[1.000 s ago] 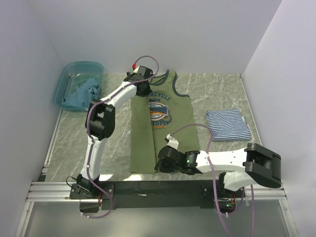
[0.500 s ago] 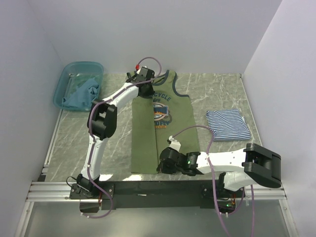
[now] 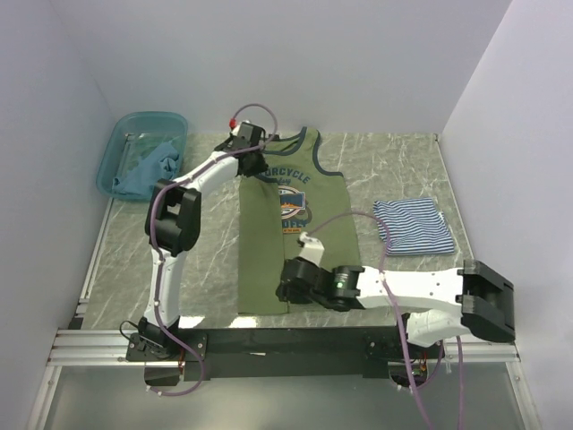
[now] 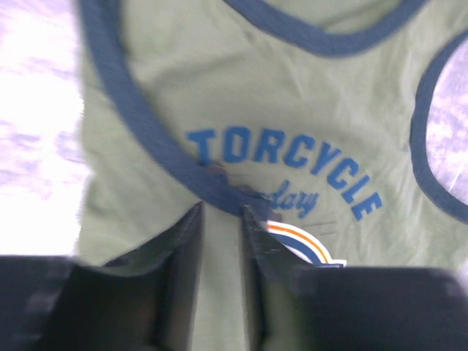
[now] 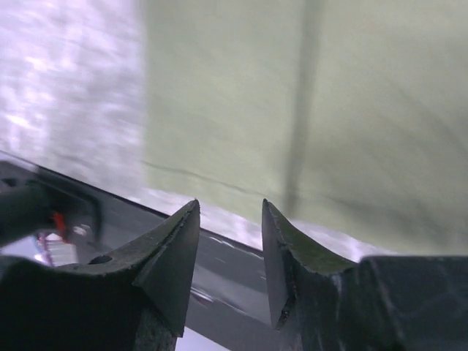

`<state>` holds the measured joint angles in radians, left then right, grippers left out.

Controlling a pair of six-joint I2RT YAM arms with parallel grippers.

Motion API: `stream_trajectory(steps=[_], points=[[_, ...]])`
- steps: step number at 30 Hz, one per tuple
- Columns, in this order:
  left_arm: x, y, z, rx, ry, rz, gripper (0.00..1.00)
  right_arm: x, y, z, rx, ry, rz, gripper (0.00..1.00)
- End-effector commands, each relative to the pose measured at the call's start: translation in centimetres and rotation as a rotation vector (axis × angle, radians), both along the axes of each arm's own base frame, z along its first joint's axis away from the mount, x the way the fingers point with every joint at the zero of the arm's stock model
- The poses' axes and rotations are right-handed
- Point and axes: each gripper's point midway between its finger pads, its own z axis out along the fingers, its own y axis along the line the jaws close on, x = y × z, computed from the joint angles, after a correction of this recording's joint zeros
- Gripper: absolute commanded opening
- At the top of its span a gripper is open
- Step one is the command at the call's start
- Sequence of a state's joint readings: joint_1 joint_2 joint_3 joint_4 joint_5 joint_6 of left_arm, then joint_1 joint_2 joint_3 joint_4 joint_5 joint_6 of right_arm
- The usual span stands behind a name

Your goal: Fold and stack the tank tops

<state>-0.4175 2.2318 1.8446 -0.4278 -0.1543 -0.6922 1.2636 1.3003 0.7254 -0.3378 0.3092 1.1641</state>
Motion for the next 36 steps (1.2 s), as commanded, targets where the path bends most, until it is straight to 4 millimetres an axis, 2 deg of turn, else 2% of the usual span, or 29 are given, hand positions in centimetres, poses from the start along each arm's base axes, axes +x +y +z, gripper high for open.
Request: stream_trajectory(steps=[1, 2, 3, 4, 6, 7, 8, 9, 10, 13, 15, 18, 20, 21, 22, 24, 26, 27, 28, 30, 31, 33, 34, 35, 36], points=[[0.6, 0.9, 4.4, -0.058, -0.084, 0.036, 0.28, 2.0, 2.1, 1.9, -0.063, -0.116, 0.049, 0.46], [0.3, 0.8, 3.9, -0.056, -0.071, 0.031, 0.21, 2.1, 2.7, 1.8, -0.073, -0.118, 0.066, 0.46], [0.3, 1.0, 3.5, -0.056, -0.064, 0.036, 0.19, 2.4, 3.6, 2.1, -0.071, -0.130, 0.089, 0.46], [-0.2, 1.2, 2.4, -0.049, -0.040, 0.039, 0.17, 2.3, 4.0, 0.9, -0.103, -0.119, 0.109, 0.45], [-0.7, 1.6, 1.0, -0.050, -0.003, 0.049, 0.10, 2.4, 5.3, 0.6, -0.109, -0.128, 0.152, 0.45], [-1.1, 1.9, -0.1, -0.049, 0.019, 0.053, 0.09, 2.2, 5.6, -0.7, -0.137, -0.109, 0.174, 0.44], [-1.2, 2.2, -0.6, -0.048, 0.029, 0.066, 0.06, 2.1, 6.0, -1.1, -0.145, -0.105, 0.191, 0.44], [-1.4, 2.5, -1.3, -0.046, 0.043, 0.074, 0.06, 2.1, 6.5, -1.3, -0.148, -0.109, 0.214, 0.44], [-1.8, 2.8, -2.0, -0.047, 0.059, 0.083, 0.05, 1.9, 6.7, -2.6, -0.178, -0.096, 0.228, 0.44], [-2.4, 3.9, -3.9, -0.020, 0.109, 0.120, 0.02, 1.2, 6.9, -4.5, -0.231, -0.088, 0.270, 0.44], [-2.9, 4.7, -4.9, -0.004, 0.138, 0.149, 0.01, 0.7, 7.3, -5.0, -0.248, -0.088, 0.297, 0.44], [-4.2, 6.6, -6.4, 0.037, 0.181, 0.206, 0.02, -1.0, 8.2, -6.0, -0.292, -0.082, 0.356, 0.43], [-4.6, 7.8, -6.3, 0.043, 0.186, 0.236, 0.05, -2.8, 9.5, -5.7, -0.292, -0.077, 0.408, 0.43], [-5.1, 8.3, -6.7, 0.045, 0.202, 0.241, 0.06, -3.5, 9.8, -6.2, -0.301, -0.065, 0.426, 0.43], [-5.1, 9.1, -6.3, 0.051, 0.198, 0.255, 0.09, -4.6, 11.0, -5.6, -0.285, -0.066, 0.458, 0.43], [-5.6, 10.1, -6.3, 0.077, 0.214, 0.259, 0.12, -5.8, 12.1, -5.7, -0.282, -0.049, 0.495, 0.43], [-5.4, 11.3, -5.3, 0.084, 0.205, 0.269, 0.16, -6.5, 14.1, -4.4, -0.249, -0.063, 0.532, 0.43], [-5.5, 11.7, -5.0, 0.095, 0.207, 0.260, 0.17, -6.8, 14.8, -4.4, -0.243, -0.057, 0.550, 0.43], [-5.3, 12.4, -4.2, 0.095, 0.197, 0.263, 0.22, -6.9, 16.4, -3.2, -0.200, -0.060, 0.566, 0.43], [-5.1, 13.0, -3.3, 0.108, 0.190, 0.248, 0.26, -7.1, 17.9, -2.8, -0.180, -0.057, 0.604, 0.43], [-4.9, 13.6, -2.7, 0.111, 0.182, 0.246, 0.30, -7.1, 19.2, -1.5, -0.144, -0.067, 0.612, 0.43], [-4.2, 14.0, -1.4, 0.120, 0.159, 0.228, 0.38, -6.6, 19.9, -0.6, -0.115, -0.073, 0.607, 0.44], [-3.8, 14.0, -0.9, 0.104, 0.143, 0.210, 0.42, -6.0, 19.7, -0.3, -0.109, -0.081, 0.594, 0.45], [-3.4, 13.8, 0.0, 0.097, 0.120, 0.185, 0.46, -5.5, 19.5, 1.4, -0.076, -0.098, 0.577, 0.46], [-3.1, 13.6, 0.8, 0.088, 0.106, 0.175, 0.51, -4.0, 18.9, 2.2, -0.064, -0.107, 0.544, 0.48]])
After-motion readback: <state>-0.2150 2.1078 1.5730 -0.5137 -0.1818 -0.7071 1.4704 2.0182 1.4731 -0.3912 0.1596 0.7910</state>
